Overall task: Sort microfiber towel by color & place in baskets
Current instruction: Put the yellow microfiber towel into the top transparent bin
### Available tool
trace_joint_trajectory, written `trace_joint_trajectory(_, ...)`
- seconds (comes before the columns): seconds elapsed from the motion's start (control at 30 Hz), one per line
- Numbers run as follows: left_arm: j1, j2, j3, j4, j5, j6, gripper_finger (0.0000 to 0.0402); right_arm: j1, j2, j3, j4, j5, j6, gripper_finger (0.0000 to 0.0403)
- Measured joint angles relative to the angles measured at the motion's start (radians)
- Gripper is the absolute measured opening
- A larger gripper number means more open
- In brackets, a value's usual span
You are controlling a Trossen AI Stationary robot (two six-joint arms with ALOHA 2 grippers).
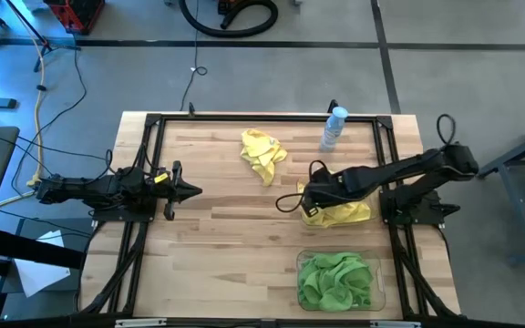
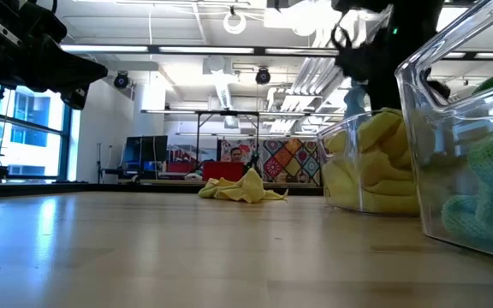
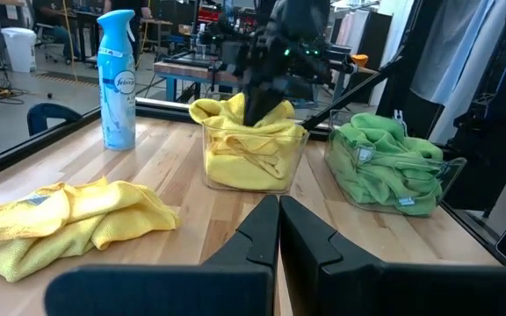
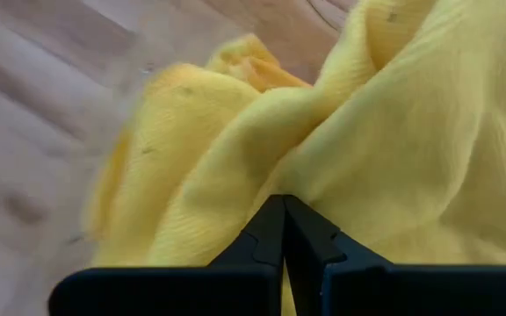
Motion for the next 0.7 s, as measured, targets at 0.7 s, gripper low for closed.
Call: trace_joint_trajectory(0.7, 0.0, 0.0, 0.0, 0.0, 0.0, 0.0, 0.0001, -0.012, 0.115, -0.081, 0.048, 0.062, 0.023, 0.0)
